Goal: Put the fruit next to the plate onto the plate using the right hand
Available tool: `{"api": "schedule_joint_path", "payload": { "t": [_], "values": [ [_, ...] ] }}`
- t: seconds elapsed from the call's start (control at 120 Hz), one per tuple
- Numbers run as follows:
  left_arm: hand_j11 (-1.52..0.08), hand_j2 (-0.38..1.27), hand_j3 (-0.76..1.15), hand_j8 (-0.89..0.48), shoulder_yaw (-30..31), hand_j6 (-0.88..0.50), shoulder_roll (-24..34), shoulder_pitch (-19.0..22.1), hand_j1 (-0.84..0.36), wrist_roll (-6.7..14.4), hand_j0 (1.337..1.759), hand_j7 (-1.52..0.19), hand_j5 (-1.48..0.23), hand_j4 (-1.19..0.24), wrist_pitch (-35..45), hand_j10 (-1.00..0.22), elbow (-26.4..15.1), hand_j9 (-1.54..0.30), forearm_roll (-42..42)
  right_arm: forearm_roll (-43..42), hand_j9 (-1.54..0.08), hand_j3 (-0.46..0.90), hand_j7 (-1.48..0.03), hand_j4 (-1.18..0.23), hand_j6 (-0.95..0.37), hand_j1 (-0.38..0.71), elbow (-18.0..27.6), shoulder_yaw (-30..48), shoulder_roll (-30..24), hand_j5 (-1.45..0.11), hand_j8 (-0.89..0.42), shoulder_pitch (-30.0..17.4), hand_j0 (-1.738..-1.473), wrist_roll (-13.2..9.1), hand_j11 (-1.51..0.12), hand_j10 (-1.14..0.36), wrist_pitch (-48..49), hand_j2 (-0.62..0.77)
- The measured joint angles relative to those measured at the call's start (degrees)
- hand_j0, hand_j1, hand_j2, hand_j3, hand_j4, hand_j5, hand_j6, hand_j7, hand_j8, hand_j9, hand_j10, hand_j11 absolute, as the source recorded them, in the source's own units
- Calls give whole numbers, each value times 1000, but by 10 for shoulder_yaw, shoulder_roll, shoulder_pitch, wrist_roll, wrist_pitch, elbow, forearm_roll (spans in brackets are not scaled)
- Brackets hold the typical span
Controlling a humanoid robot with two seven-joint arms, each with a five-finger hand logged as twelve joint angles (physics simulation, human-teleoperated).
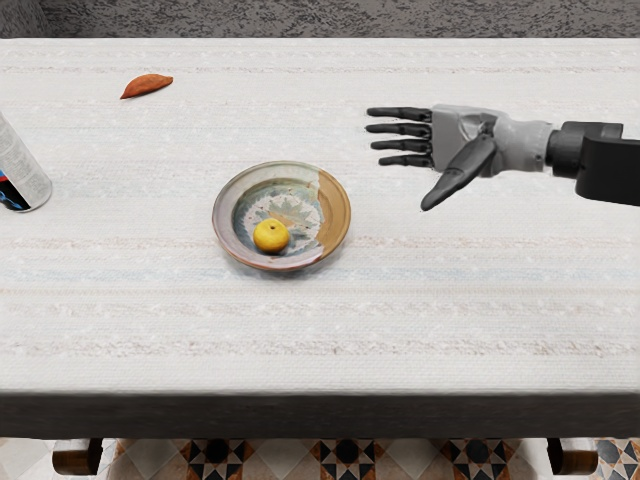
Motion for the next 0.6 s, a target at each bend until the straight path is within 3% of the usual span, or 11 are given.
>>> {"api": "schedule_joint_path", "payload": {
  "t": [0.258, 0.6],
  "values": [
    [0, 0, 0, 0, 0, 0, 0, 0, 349, 0, 1658, 0, 0, 0, 0, 0, 0, 0, 0, 30, -45, 0, -45, -34, -33, -308, 0, -4, -55, -45, -34, -19, -1658, -2, -45, -34, 1, -6],
    [0, 0, 0, 0, 0, 0, 0, 0, 349, 0, 1658, 0, 0, 0, 0, 0, 0, 0, 0, 33, -43, 0, -43, -32, -32, -310, 0, 0, -63, -43, -32, -28, -1658, -3, -43, -32, 1, -5]
  ]
}}
